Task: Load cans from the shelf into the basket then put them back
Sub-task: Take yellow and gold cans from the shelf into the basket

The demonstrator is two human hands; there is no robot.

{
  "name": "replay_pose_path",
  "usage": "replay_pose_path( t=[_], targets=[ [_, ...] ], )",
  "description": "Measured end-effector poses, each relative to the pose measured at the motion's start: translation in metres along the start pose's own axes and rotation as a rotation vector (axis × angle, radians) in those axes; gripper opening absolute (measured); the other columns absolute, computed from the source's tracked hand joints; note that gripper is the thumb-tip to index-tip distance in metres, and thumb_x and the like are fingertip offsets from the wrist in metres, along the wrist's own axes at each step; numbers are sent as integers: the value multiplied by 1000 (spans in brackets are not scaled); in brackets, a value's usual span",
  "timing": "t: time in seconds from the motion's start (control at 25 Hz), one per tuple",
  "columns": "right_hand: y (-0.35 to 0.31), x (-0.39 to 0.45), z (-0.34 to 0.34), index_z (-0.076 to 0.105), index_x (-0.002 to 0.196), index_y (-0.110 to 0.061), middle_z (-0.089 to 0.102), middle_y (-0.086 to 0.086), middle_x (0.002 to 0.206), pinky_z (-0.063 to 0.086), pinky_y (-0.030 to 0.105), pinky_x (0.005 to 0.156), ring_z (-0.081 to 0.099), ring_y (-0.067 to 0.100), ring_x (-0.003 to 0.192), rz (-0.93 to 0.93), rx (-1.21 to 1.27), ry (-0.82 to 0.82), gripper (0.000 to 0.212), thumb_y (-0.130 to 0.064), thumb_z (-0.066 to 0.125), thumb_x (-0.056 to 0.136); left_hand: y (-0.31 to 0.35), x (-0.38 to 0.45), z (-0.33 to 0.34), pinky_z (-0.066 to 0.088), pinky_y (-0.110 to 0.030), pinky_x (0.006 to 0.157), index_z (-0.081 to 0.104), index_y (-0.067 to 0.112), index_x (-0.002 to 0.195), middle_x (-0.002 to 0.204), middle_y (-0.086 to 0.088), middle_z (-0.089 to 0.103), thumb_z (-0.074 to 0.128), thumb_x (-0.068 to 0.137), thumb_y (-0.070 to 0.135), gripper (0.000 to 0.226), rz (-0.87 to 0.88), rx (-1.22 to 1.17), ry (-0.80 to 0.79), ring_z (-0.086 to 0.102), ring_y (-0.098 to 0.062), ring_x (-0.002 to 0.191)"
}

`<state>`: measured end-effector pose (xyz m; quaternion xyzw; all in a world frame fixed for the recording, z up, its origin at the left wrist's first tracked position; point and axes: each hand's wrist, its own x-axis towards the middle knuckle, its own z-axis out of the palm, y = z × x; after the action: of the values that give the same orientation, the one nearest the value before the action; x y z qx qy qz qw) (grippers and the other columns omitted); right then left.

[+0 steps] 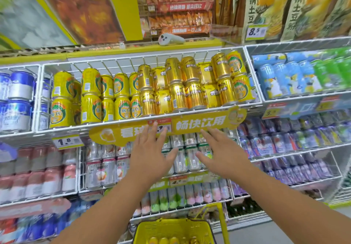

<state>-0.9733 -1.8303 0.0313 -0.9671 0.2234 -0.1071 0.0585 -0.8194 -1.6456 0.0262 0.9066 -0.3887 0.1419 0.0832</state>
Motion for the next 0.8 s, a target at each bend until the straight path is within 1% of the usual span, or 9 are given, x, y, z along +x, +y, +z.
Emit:
replay_pose_path(
  t=[0.12,0.24,0.4,0.52,0.6,0.72,0.8],
  targets=[
    [40,6,-22,13,160,-31,9,-6,168,26,39,120,12,15,153,-47,12,47,83,-74,34,93,41,14,-11,2,-46,126,10,34,160,169,1,0,17,90,77,82,-42,22,29,-6,-23,155],
    [86,13,-49,12,160,-34,11,-6,167,29,40,119,14,16,153,-80,28,70,83,-75,35,91,84,27,-22,0,-48,125,9,34,160,168,0,-2,18,91,77,82,-75,8,39,-6,-24,155],
    [134,25,-84,16,159,-36,12,-8,167,35,42,115,20,17,151,-80,60,86,82,-75,38,90,135,49,-27,3,-50,125,8,34,160,169,-1,-1,19,92,77,81,-96,-3,49,-5,-26,155],
    [153,40,-100,14,160,-34,12,-7,167,33,42,116,18,16,152,-69,83,97,82,-73,39,92,165,76,-30,1,-50,125,10,34,160,169,0,-3,21,92,77,81,-69,-35,48,-7,-24,155],
    [164,54,-105,14,160,-33,14,-6,167,32,42,117,19,17,152,-54,84,126,83,-73,40,91,181,98,-31,1,-50,125,12,34,160,168,1,-1,23,92,77,81,-39,-54,68,-5,-24,155],
    [176,73,-107,18,158,-35,21,-6,165,37,42,113,27,18,149,-25,72,172,83,-75,41,89,199,125,-27,5,-48,125,14,33,159,168,-1,5,27,92,75,81,10,-69,91,0,-26,155],
    [184,85,-109,20,158,-36,23,-6,164,40,42,109,28,18,148,-6,66,193,82,-74,43,89,208,141,-20,6,-49,124,16,32,159,168,-2,7,29,92,74,81,36,-74,97,2,-27,154]
  ],
)
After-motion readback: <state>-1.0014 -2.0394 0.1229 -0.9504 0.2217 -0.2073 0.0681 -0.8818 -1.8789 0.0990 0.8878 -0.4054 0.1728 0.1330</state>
